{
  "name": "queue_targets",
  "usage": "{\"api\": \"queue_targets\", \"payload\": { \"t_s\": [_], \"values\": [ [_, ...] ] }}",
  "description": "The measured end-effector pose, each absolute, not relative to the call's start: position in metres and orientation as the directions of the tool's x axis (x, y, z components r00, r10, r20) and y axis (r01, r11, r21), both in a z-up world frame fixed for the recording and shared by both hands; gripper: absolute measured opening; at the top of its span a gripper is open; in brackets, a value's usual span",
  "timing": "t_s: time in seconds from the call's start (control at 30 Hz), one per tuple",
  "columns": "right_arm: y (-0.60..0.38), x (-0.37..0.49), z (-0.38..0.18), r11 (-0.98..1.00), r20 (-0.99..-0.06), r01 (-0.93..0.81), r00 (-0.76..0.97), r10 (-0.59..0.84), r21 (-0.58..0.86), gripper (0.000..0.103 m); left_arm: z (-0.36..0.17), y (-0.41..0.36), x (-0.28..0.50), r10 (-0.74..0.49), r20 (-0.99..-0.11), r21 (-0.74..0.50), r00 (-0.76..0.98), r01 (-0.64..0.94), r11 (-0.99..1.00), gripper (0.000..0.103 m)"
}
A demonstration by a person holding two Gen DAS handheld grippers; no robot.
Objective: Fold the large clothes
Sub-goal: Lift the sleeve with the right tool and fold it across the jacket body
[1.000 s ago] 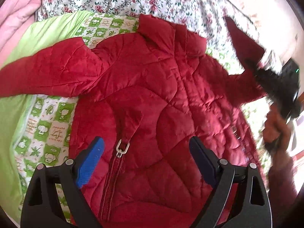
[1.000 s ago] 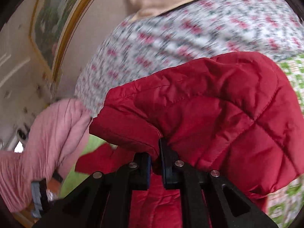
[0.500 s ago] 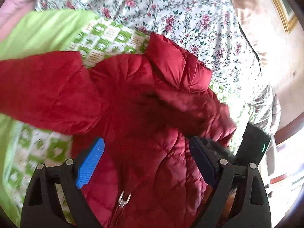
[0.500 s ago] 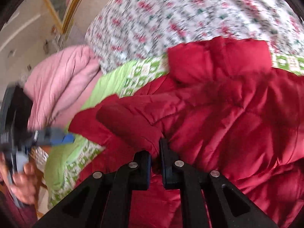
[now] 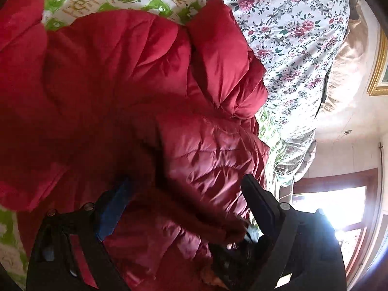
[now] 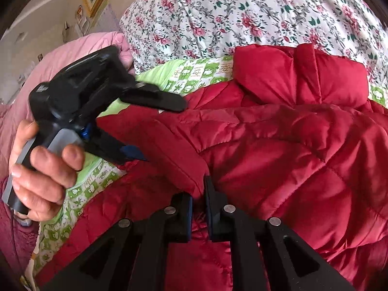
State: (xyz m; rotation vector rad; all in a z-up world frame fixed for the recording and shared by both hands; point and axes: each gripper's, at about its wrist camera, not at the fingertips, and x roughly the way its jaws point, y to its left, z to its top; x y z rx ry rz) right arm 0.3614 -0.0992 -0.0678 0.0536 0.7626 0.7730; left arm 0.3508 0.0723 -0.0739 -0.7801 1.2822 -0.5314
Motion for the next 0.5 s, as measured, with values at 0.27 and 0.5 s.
{"api": "queue_targets", "payload": {
  "t_s": [0.27, 0.5],
  "values": [
    [-0.103, 0.362, -0.068, 0.729, -0.61, -0.6, 0.454, 0.649, 0.329, 0.017, -0.061, 0.053, 0.351, -0.655, -0.711, -0.653, 0.256, 0.106, 0.75, 0.011],
    [-0.145, 0.341, -0.055, 0.757, -0.611, -0.543, 0.475, 0.633, 0.363, 0.027, -0.028, 0.055, 0.342, -0.427, -0.795, -0.328, 0.431, 0.287, 0.9, 0.01]
  ]
}}
